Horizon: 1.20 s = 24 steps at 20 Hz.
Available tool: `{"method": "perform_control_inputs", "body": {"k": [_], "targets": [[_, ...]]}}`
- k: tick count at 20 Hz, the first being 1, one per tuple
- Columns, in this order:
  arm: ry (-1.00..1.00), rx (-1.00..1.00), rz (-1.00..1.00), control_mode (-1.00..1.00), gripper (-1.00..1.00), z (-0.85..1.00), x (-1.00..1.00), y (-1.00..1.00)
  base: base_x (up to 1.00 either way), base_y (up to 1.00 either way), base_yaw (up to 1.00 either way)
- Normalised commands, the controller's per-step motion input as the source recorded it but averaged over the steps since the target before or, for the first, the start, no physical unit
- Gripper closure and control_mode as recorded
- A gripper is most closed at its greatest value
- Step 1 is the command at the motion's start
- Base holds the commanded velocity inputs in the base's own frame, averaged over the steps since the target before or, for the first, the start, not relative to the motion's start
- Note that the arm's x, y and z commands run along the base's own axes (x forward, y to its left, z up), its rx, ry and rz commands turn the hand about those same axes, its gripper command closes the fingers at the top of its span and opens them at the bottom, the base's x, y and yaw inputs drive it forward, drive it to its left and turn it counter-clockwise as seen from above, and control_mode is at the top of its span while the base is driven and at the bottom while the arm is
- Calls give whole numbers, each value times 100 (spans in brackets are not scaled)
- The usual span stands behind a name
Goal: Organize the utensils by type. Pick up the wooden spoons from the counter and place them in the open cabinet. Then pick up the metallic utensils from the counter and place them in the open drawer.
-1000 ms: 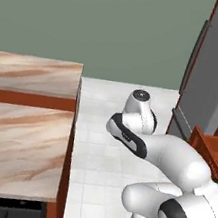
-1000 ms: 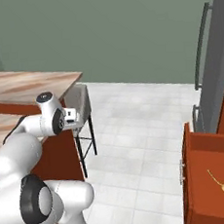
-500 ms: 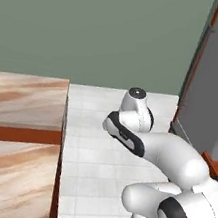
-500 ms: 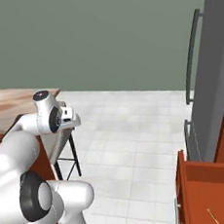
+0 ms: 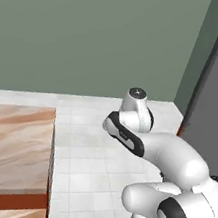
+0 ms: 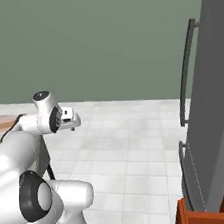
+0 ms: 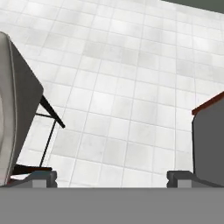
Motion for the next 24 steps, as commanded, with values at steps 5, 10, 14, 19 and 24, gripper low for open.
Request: {"method": "perform_control_inputs", "body": {"k": [5,10,14,19,24], "targets": [[0,0,0,100,-100,0,0,0,100,0,-8],[0,0,0,100,-100,0,0,0,100,1,-3],[0,0,0,100,-100,0,0,0,100,5,0],[0,0,0,100,-100,0,0,0,100,7,14],[0,0,0,100,-100,0,0,0,100,7,30]]}}
